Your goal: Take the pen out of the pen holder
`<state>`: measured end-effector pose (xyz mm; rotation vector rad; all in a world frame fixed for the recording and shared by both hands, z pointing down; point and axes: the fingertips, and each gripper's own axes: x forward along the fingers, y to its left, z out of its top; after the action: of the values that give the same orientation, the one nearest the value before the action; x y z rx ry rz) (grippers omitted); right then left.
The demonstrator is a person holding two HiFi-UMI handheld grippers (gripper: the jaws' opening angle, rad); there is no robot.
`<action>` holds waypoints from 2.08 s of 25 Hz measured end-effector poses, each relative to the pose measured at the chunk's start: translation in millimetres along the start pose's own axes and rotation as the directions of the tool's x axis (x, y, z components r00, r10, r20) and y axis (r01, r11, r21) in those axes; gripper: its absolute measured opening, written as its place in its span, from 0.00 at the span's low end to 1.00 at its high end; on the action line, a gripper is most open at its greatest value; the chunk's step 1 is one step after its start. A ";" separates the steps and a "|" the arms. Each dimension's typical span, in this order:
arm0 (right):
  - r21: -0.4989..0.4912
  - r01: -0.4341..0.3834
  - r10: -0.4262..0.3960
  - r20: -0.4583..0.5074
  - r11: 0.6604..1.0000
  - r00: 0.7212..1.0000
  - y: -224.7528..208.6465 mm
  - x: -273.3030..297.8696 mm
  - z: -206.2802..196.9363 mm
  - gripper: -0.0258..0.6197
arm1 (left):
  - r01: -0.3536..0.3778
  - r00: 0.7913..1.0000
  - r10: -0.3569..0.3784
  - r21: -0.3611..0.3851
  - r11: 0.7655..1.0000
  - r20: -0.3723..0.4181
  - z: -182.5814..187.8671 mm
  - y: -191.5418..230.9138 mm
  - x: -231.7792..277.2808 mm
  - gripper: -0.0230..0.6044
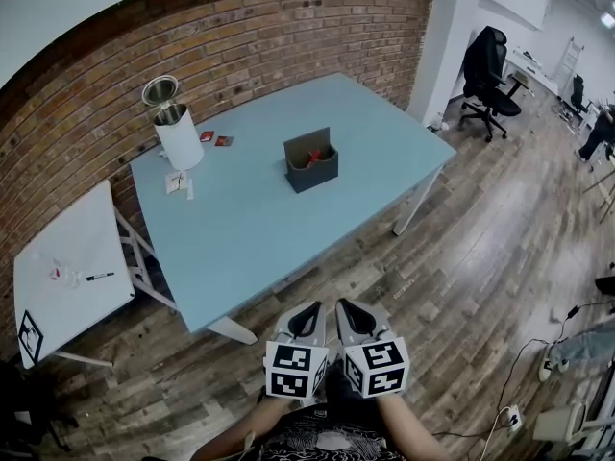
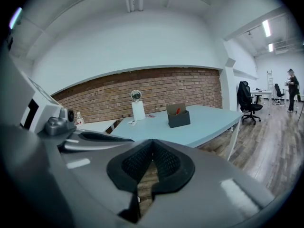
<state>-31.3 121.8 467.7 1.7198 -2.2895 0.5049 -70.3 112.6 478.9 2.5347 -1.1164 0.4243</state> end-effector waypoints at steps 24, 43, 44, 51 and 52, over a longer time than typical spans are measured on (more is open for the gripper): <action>-0.017 -0.080 0.080 -0.019 0.997 0.997 -54.8 107.2 29.8 0.04 | -0.046 0.998 0.046 0.001 0.999 -0.041 36.4 49.5 101.6 0.03; -0.009 -0.196 0.196 -0.008 0.981 0.981 -119.4 204.4 82.8 0.06 | -0.181 0.982 0.179 -0.022 0.983 -0.058 78.2 100.7 189.7 0.03; -0.010 -0.202 0.202 -0.006 0.979 0.979 -122.1 208.3 86.2 0.06 | -0.188 0.981 0.187 -0.022 0.982 -0.057 81.5 103.3 193.1 0.03; -0.014 -0.233 0.233 0.007 0.972 0.972 -134.1 227.7 103.8 0.07 | -0.222 0.974 0.220 -0.034 0.975 -0.050 96.7 112.7 207.3 0.03; -0.014 -0.233 0.233 0.010 0.972 0.972 -135.7 229.8 105.6 0.07 | -0.223 0.974 0.221 -0.034 0.974 -0.048 97.7 113.1 209.1 0.03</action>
<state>36.0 -156.9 477.7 1.4579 -2.5122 0.5245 -6.9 -136.0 495.4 2.3639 -1.3836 0.5071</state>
